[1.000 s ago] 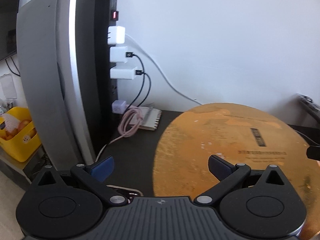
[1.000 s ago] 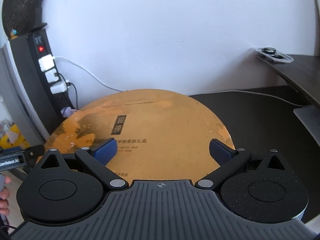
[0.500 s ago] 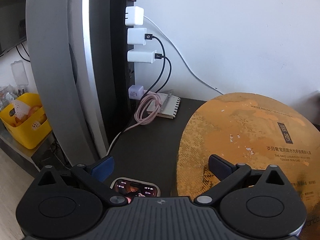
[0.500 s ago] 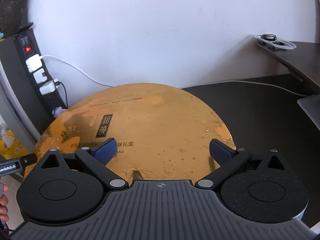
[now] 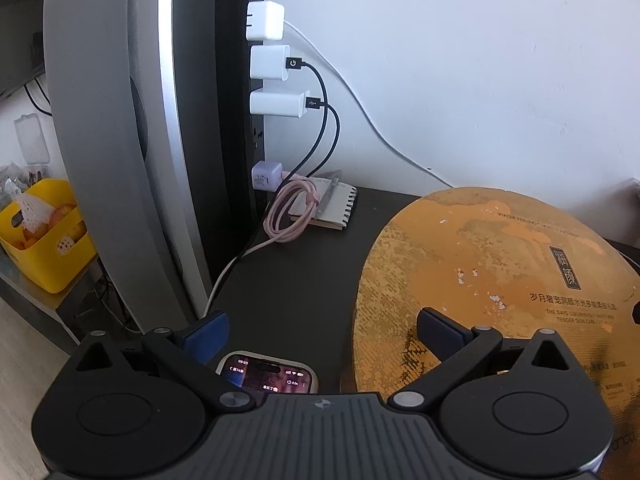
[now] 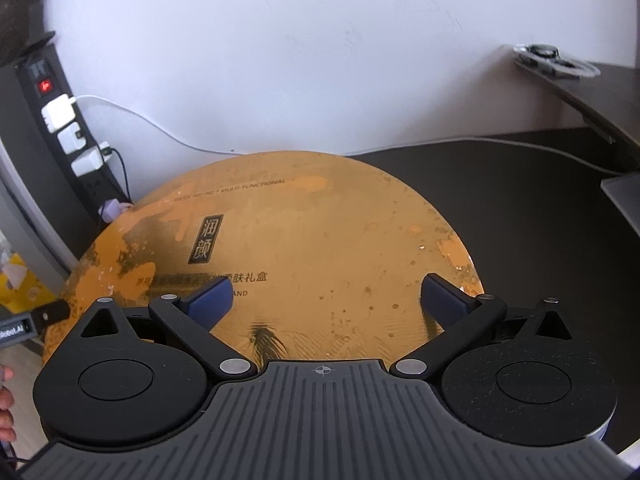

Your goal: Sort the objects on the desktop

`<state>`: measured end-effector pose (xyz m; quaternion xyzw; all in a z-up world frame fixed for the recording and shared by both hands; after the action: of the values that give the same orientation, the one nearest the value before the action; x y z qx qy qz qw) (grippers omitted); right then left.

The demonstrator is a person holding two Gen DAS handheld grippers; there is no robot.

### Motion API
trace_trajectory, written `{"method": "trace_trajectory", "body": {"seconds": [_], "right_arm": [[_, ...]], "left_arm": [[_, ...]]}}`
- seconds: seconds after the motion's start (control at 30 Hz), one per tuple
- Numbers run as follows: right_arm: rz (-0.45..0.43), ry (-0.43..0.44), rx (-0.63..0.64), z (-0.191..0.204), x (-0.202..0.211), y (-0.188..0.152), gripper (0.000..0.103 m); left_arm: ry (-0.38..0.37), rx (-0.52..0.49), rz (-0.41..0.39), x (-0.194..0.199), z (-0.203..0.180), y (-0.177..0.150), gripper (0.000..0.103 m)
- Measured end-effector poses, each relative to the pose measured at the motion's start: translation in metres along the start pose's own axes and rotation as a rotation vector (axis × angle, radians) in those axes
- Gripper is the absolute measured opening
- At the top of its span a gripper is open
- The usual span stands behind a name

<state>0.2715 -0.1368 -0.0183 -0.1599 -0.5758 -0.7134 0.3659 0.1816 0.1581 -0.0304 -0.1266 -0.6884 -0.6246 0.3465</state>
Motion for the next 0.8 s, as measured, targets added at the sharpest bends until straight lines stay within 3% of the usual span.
{"method": "trace_trajectory", "body": {"seconds": [0.23, 0.4, 0.6, 0.8], "right_arm": [[0.011, -0.033, 0.011, 0.004, 0.004, 0.002, 0.100], [-0.058, -0.022, 0.012, 0.006, 0.055, 0.002, 0.103], [-0.037, -0.029, 0.017, 0.006, 0.109, -0.027, 0.103], [-0.034, -0.078, 0.032, 0.004, 0.155, -0.064, 0.103]], "left_arm": [[0.064, -0.039, -0.018, 0.017, -0.007, 0.004, 0.101], [0.002, -0.032, -0.067, 0.062, -0.025, 0.002, 0.103], [-0.074, -0.098, -0.063, 0.110, -0.066, -0.027, 0.103], [-0.159, -0.143, -0.041, 0.151, -0.081, -0.060, 0.103]]}}
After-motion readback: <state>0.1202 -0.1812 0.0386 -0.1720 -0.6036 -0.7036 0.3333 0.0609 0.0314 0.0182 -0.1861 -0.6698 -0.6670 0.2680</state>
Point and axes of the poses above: each gripper's, at about its wrist camera, not at the fingertips, and x roughly against the way its jaws point, z to its left, y to its top, the point moved 7 cm from there along -x, roughly the way its jaws point, and after that the axes turned 4 degrees about -x, right-handed, at the moved point
